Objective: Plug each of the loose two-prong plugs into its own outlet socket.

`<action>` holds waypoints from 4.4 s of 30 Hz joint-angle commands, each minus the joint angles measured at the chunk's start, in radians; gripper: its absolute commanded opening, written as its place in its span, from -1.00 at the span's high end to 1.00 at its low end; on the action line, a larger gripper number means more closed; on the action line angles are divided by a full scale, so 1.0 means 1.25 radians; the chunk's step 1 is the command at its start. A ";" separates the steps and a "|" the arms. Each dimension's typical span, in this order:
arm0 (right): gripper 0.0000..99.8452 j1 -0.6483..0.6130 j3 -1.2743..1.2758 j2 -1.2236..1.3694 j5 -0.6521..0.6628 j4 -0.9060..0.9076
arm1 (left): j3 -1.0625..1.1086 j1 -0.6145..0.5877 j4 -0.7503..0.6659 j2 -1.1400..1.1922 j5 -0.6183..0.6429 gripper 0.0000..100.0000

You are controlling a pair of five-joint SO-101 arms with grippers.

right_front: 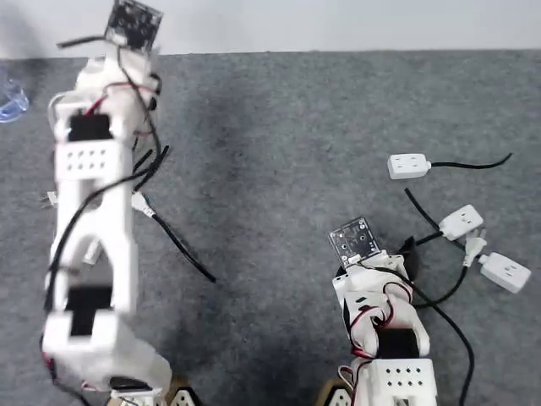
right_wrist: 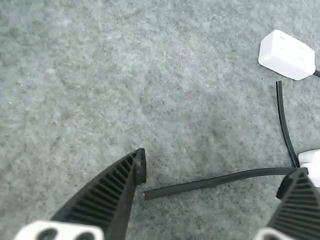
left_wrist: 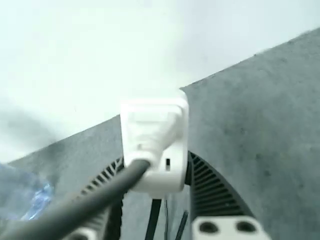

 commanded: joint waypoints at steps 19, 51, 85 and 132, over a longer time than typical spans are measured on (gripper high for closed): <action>0.19 -0.007 0.015 -0.001 0.009 -0.029 | -1.169 0.093 0.469 0.857 0.027 0.41; 0.19 -0.007 0.015 0.001 0.004 -0.047 | -0.958 -0.516 0.746 0.628 -0.496 0.41; 0.19 -0.008 0.015 0.001 0.007 -0.044 | 0.542 -0.403 0.212 -0.195 -0.525 0.52; 0.19 -0.008 0.015 0.001 0.007 -0.044 | 0.798 -0.398 -0.025 -0.205 -0.679 0.98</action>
